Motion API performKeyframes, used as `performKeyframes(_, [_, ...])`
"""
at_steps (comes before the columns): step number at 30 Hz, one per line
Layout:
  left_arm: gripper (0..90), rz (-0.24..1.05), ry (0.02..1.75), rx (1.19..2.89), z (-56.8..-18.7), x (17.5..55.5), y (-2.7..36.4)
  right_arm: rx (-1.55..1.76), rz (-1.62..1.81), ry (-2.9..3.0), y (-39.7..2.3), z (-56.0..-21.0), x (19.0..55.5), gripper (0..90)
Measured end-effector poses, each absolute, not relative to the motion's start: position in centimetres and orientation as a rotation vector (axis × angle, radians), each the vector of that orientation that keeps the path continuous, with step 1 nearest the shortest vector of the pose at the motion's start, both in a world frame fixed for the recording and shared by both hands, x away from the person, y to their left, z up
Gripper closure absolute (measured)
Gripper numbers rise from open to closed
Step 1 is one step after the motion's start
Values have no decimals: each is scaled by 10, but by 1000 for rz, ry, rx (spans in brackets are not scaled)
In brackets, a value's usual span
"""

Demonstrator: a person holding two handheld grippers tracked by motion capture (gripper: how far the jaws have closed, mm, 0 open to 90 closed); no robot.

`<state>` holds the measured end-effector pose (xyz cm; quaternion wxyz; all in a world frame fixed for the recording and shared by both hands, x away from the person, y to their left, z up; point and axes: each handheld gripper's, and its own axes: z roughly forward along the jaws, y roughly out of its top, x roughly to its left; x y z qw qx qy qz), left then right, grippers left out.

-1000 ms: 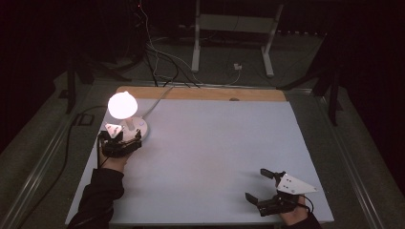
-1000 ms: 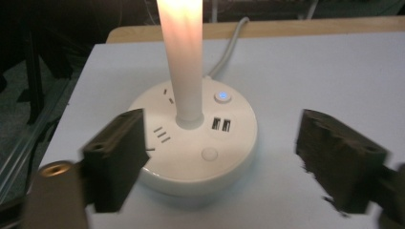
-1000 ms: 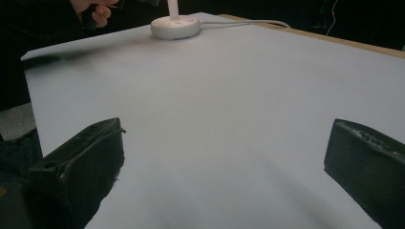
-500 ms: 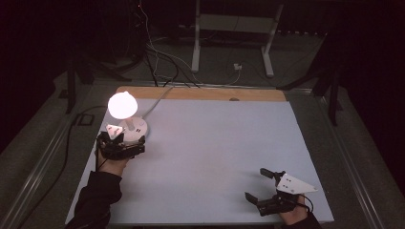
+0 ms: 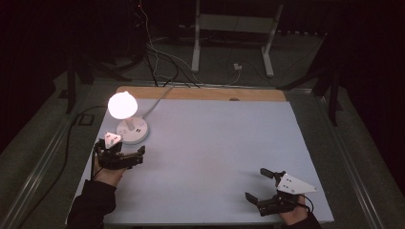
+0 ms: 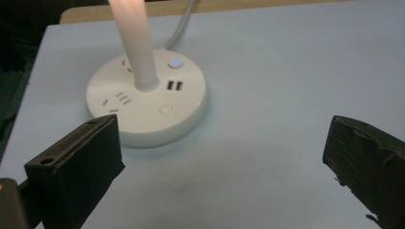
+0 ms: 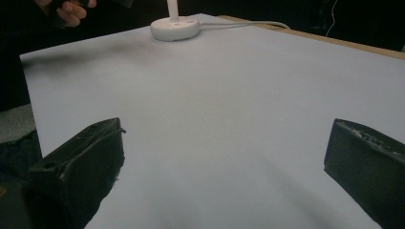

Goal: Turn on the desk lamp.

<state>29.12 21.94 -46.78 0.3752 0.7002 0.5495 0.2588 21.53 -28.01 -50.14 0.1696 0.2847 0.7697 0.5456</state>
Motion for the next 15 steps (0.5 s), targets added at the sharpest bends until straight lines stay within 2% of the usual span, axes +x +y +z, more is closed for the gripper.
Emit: performKeyframes(15, [3,603,1324,1852,-477,257,218,816,1550,2191,-280,-502,215,0])
